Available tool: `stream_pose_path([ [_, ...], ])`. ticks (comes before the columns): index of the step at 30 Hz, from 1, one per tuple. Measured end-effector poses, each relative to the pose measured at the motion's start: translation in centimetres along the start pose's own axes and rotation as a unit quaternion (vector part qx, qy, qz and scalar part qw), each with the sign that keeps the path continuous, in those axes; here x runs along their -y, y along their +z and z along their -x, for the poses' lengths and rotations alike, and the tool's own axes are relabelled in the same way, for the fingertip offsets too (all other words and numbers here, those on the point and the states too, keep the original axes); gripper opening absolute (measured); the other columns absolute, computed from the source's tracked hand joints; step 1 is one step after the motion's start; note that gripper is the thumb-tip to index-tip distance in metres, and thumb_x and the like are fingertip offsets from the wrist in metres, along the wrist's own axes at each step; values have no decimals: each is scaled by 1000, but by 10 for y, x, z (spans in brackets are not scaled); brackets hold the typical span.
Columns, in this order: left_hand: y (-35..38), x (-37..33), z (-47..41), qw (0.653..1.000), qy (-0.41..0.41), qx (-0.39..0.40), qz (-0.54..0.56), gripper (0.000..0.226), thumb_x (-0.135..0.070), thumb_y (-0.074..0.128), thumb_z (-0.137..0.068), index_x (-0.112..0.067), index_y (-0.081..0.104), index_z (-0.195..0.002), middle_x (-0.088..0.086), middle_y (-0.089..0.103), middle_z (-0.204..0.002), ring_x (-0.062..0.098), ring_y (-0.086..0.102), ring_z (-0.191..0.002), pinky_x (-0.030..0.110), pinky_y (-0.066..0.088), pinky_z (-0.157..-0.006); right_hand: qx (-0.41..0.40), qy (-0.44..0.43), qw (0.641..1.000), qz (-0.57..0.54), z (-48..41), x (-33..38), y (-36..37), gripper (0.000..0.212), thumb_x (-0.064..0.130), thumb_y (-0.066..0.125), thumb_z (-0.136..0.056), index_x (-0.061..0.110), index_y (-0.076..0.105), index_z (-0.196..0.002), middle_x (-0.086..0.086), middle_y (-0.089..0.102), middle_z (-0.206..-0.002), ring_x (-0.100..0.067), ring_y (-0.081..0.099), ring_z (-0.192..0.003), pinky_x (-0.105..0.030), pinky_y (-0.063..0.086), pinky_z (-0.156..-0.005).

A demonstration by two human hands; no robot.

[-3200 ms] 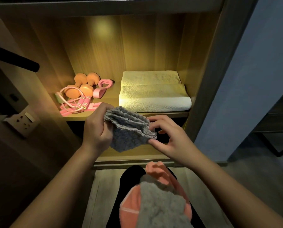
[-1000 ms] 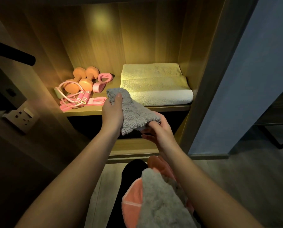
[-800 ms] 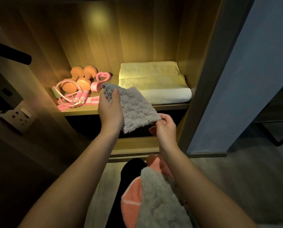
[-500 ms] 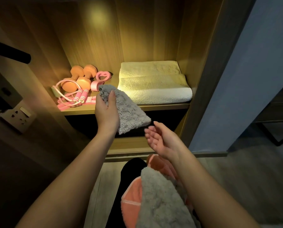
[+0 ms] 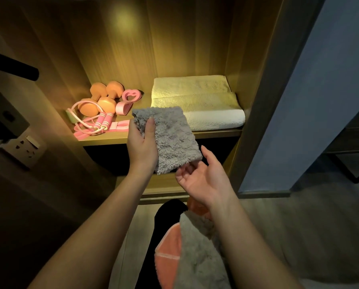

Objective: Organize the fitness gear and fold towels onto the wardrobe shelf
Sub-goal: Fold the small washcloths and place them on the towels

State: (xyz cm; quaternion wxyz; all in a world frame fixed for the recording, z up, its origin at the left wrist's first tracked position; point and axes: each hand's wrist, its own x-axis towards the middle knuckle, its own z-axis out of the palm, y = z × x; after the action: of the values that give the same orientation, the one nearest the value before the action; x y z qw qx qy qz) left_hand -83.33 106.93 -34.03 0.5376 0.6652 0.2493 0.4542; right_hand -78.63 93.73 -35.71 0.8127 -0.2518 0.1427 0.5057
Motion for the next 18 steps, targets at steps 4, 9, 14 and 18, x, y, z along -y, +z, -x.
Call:
stream_pose_path([
  [4, 2, 2, 6, 1000, 19, 8, -16, 33, -33, 49, -100, -15, 49, -128, -1, 61, -123, 11, 58, -116, 43, 49, -99, 56, -44, 996, -52, 3, 0, 1, 42, 24, 57, -93, 2, 54, -129, -19, 65, -122, -31, 60, -115, -42, 48, -97],
  [9, 9, 5, 12, 1000, 14, 25, 0, 12, -35, 51, -99, -36, 51, -111, -16, 63, -110, -1, 61, -106, 26, 52, -88, 159, -69, 984, -53, 7, -3, 0, 54, 28, 51, -89, 1, 48, -136, -21, 56, -134, -33, 52, -127, -44, 39, -106],
  [14, 14, 8, 17, 1000, 7, 23, 1, 10, -30, 51, -100, -38, 52, -106, -16, 64, -107, -5, 61, -101, 16, 50, -83, 199, -110, 973, -51, 4, -2, 1, 63, 36, 50, -92, 1, 39, -144, -23, 48, -142, -35, 46, -133, -47, 30, -114],
  [18, 19, 10, 19, 1000, -1, 18, 2, 14, -29, 51, -100, -29, 52, -114, -15, 63, -110, -5, 60, -103, 15, 49, -84, 199, -134, 969, -56, 0, -2, 1, 63, 37, 51, -91, 3, 40, -144, -22, 48, -143, -37, 45, -133, -50, 29, -114],
])
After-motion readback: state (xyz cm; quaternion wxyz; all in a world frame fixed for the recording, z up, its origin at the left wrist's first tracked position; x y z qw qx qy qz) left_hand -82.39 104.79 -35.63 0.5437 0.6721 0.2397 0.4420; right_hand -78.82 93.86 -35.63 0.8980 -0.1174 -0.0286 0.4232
